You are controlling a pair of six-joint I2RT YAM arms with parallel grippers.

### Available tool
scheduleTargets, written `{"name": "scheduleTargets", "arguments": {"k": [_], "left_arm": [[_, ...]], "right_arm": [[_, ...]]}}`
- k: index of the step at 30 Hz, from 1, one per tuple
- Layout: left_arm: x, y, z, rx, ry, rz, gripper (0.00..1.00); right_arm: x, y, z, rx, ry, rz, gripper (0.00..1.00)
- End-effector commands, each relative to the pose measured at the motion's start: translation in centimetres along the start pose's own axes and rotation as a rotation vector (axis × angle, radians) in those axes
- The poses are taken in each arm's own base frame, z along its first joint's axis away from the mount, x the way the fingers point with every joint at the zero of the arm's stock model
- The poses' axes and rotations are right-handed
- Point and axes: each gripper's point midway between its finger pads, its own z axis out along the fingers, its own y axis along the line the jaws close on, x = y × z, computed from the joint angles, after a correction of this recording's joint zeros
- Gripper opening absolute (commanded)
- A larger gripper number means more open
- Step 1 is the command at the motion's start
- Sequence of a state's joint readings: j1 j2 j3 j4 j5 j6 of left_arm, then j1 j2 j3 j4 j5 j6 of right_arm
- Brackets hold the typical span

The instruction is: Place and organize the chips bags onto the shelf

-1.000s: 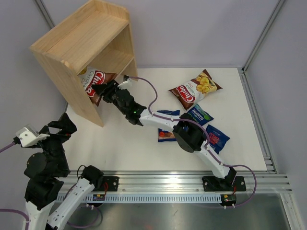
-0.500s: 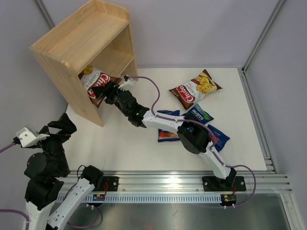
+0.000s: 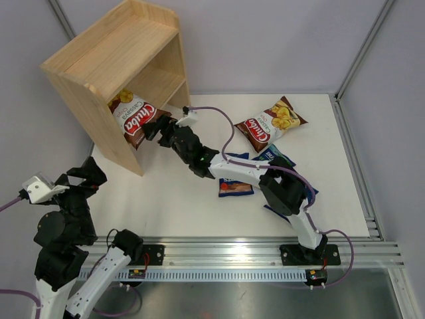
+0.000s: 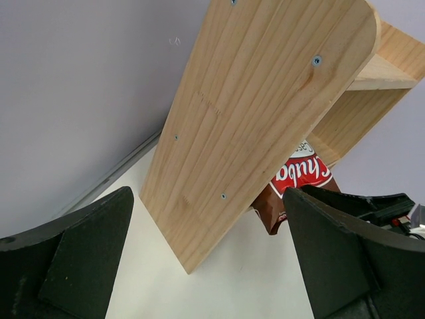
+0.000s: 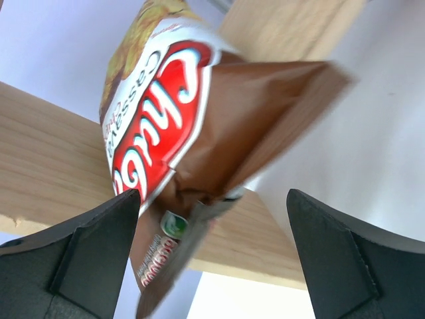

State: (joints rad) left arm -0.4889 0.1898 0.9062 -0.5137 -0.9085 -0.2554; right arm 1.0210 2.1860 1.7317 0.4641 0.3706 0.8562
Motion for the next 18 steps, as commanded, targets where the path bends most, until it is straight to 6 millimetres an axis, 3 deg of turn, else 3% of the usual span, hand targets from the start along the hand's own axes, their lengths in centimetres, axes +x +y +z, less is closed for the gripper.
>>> {"name": "scheduleTargets", "arguments": {"k": [1, 3, 4, 6, 7, 9, 10, 12, 14, 15, 16, 17, 18], "left_arm": [[-0.3, -1.0, 0.4, 0.025, -0.006, -0.014, 0.99], [-0.3, -1.2, 0.3, 0.034, -0.005, -0.014, 0.99], [-0.4, -1.1, 0.3, 0.036, -0.005, -0.015, 0.99], [-0.4, -1.5, 0.2, 0.057, -0.003, -0.014, 0.99], [-0.4, -1.7, 0.3, 0.068, -0.003, -0.013, 0.99], [-0.3, -2.5, 0.2, 0.107, 0.007, -0.011, 0.99], [-0.1, -2.9, 0.3, 0.122, 0.014, -0.002, 0.99], [-0.2, -4.2, 0.1, 0.189, 0.027, 0.002, 0.99], [0.1, -5.8, -0.2, 0.272, 0.052, 0.011, 0.99], [-0.1, -6.4, -0.4, 0.307, 0.056, 0.014, 0.99], [0.0, -8.0, -0.7, 0.379, 0.083, 0.021, 0.99], [0.8, -8.9, -0.7, 0.417, 0.112, 0.037, 0.99], [0.4, -9.8, -1.0, 0.460, 0.122, 0.034, 0.99]], "right_arm": [[-7.3, 1.7, -2.2, -0.011, -0.131, 0.009, 1.00], [-8.1, 2.0, -3.1, -0.035, -0.137, 0.016, 0.99], [-9.4, 2.9, -4.0, -0.053, -0.149, 0.021, 1.00], [-10.0, 1.6, -5.1, -0.032, -0.141, 0.009, 0.99], [-11.6, 2.6, -6.4, -0.052, -0.159, 0.007, 0.99], [-12.0, 0.4, -7.7, -0.010, -0.135, -0.029, 0.99], [-13.7, 1.0, -9.0, -0.016, -0.148, -0.036, 0.99], [-14.0, -3.4, -10.4, 0.104, -0.079, -0.082, 0.99], [-15.9, -5.5, -12.6, 0.205, -0.042, -0.072, 1.00], [-16.6, -9.7, -14.1, 0.351, 0.007, -0.078, 1.00], [-16.6, -11.9, -16.7, 0.453, 0.062, -0.106, 1.00], [-17.9, -12.3, -17.4, 0.459, 0.041, -0.121, 1.00], [-18.1, -14.1, -19.1, 0.529, 0.058, -0.150, 0.99]]}}
